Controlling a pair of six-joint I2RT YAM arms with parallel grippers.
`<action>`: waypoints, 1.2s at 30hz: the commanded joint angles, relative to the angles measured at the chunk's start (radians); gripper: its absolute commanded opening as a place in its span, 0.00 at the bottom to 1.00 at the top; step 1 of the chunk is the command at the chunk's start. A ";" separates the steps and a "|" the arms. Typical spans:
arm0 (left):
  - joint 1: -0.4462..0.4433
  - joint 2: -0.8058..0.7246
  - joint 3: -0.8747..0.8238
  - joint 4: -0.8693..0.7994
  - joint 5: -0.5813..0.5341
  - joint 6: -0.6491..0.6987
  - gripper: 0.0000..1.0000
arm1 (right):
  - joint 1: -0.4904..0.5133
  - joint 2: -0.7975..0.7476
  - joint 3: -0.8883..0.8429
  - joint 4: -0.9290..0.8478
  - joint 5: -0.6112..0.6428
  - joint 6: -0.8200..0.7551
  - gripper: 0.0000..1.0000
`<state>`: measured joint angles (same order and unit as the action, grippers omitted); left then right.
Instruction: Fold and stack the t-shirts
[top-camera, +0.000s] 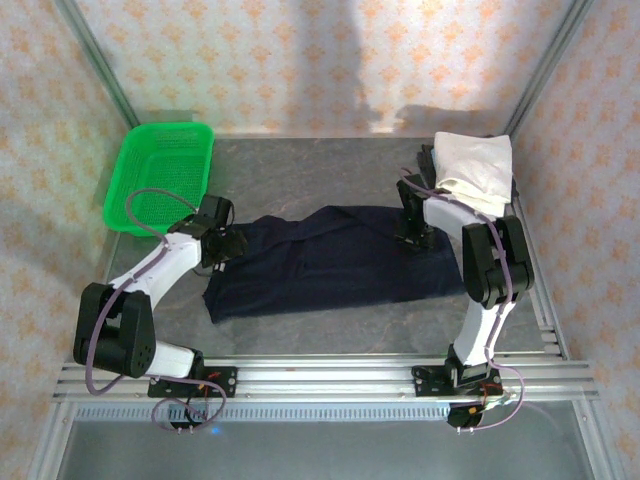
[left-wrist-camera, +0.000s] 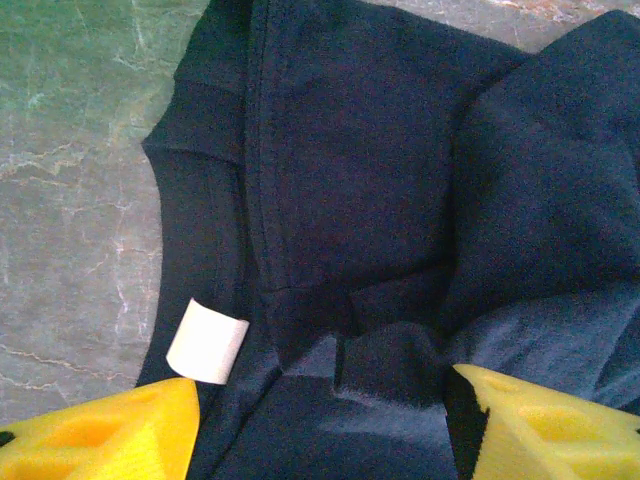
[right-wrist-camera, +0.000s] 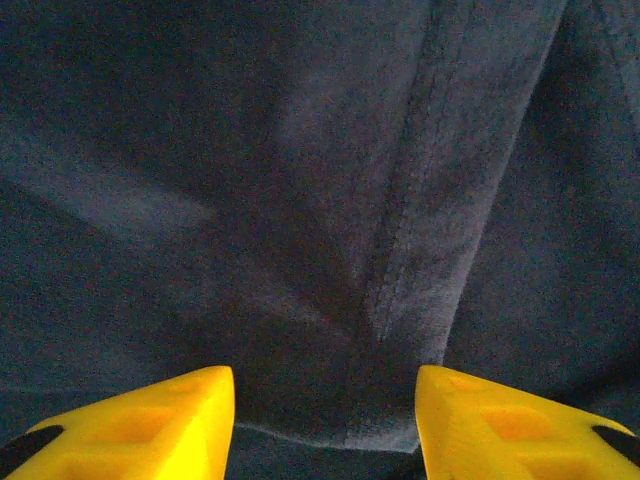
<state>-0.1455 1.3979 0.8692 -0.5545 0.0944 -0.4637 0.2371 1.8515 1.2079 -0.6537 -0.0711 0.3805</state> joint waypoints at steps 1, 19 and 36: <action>0.009 0.001 -0.009 0.026 0.011 -0.007 0.67 | 0.007 -0.005 -0.015 -0.026 0.042 -0.017 0.50; 0.015 0.051 -0.022 0.066 0.047 -0.005 0.52 | 0.006 -0.080 0.030 -0.096 0.106 -0.038 0.00; 0.032 0.039 0.185 -0.048 0.011 0.087 0.00 | -0.013 -0.161 0.102 -0.168 0.120 -0.068 0.00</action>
<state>-0.1318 1.4796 0.9825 -0.5373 0.1539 -0.4263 0.2333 1.7321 1.2591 -0.7712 0.0048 0.3344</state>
